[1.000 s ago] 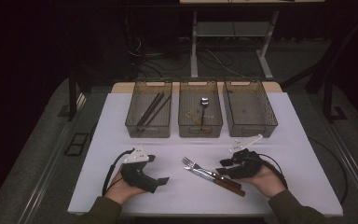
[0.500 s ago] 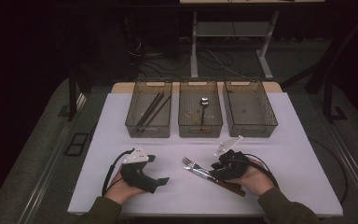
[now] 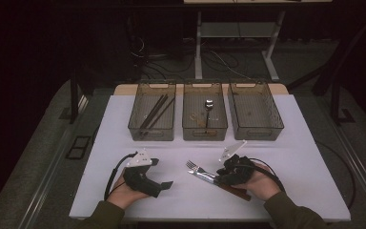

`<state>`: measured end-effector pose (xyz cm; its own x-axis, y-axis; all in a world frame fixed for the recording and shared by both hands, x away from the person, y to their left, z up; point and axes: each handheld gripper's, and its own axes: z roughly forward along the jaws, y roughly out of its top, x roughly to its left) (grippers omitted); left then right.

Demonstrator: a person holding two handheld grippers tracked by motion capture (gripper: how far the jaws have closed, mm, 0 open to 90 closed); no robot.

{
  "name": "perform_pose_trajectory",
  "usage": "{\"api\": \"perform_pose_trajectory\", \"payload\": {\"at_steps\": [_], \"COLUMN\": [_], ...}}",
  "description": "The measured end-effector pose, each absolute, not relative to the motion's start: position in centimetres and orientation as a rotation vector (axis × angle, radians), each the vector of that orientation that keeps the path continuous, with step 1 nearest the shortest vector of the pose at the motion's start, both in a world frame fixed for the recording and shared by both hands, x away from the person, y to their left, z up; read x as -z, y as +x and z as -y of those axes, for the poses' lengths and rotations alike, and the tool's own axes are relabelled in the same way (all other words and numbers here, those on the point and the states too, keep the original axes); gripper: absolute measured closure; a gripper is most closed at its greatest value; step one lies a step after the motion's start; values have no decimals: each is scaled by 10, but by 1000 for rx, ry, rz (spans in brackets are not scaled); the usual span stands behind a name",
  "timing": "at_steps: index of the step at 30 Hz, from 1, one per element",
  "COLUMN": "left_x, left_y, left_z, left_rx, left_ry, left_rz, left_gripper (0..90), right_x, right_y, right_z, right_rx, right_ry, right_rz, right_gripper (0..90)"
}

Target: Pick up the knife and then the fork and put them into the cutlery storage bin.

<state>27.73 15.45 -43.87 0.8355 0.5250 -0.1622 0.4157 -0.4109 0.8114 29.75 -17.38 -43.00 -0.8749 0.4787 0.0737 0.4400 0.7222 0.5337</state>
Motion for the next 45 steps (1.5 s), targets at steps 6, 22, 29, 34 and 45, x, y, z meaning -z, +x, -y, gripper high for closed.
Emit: {"api": "perform_pose_trajectory", "payload": {"at_steps": [6,22,29,34,45], "left_x": [439,440,440,440,440], "left_y": [277,278,278,278,277], "left_z": [-154,-154,-154,-154,-154], "left_rx": [-145,-143,-143,-142,-140], "left_ry": [2059,2062,2065,2064,2066], "left_rz": [-692,-694,-694,-694,-693], "left_gripper": [0,0,0,0,0], "right_x": [431,434,428,423,420], "right_y": [298,300,314,322,330], "right_z": [174,170,159,146,126], "right_rx": [-838,-793,-652,-478,-241], "right_ry": [731,701,685,668,653], "right_rz": [-2853,-2865,-2967,-3039,-3081], "right_gripper": [707,746,751,753,772]}}
